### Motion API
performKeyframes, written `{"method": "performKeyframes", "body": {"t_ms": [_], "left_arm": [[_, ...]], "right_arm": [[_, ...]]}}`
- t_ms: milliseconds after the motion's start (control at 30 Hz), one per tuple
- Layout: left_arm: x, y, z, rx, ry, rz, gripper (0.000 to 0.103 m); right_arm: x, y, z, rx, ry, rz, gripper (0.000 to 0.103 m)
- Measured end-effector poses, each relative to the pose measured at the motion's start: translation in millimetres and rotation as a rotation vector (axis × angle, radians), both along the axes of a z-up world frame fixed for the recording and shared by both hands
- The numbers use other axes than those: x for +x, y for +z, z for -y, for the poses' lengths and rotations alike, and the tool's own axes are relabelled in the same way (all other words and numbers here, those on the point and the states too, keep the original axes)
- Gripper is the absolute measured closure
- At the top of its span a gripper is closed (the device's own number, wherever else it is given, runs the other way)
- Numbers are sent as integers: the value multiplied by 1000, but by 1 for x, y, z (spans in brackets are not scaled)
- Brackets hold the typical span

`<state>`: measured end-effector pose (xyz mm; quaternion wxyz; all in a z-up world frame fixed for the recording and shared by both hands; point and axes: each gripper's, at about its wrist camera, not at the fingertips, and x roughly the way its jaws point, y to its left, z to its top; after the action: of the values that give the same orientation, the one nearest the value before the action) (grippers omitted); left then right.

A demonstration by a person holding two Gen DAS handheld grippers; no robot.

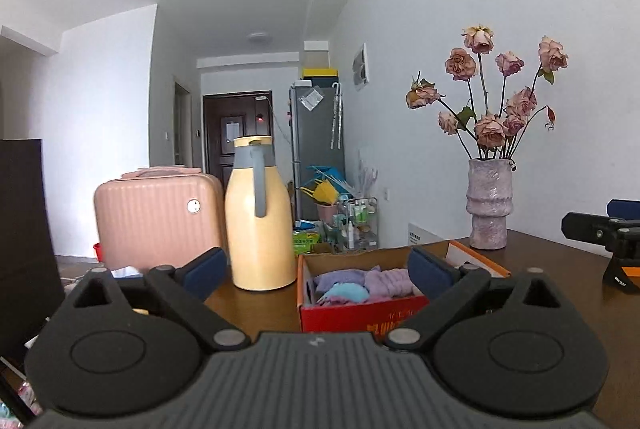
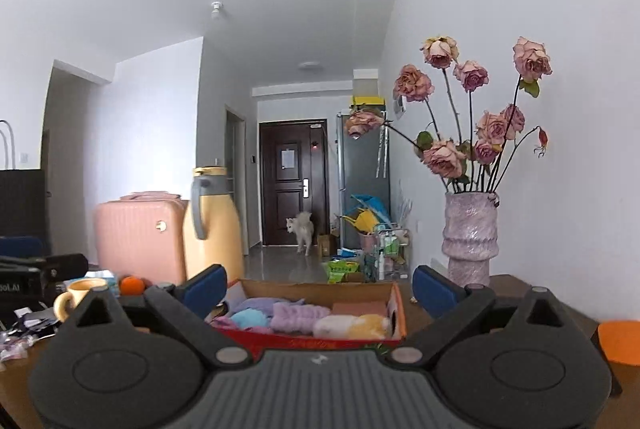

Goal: Organize soft objects
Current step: 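Grasp the pink-wrapped packet with the left tool while the right tool grasps the white wedge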

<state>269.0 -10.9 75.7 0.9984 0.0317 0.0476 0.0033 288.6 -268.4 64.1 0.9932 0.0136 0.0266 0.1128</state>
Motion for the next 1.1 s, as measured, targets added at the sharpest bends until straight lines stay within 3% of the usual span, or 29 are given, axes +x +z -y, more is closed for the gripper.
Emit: {"method": "performKeyframes", "body": {"t_ms": [300,433,633,767,933,1100], "left_arm": [[-58,-22,-4,0,39,-19,0],[-90,-39,-9,-48,13,-89,0],[-137,-72,-9,-47,-12,-159,0],[-146,-81,-8,-62,-21,-185,0],[-136,-81,-1,-62,-38,-192,0],[-102,-78,4,-87,-34,-251,5]], "right_arm": [[-56,-20,-7,6,13,-31,3],[-97,-40,-9,-9,47,-80,3],[-146,-83,-5,14,53,-134,3],[-150,-99,-3,29,38,-209,3],[-143,-95,1,49,25,-196,4],[-108,-89,14,68,6,-237,12]]}}
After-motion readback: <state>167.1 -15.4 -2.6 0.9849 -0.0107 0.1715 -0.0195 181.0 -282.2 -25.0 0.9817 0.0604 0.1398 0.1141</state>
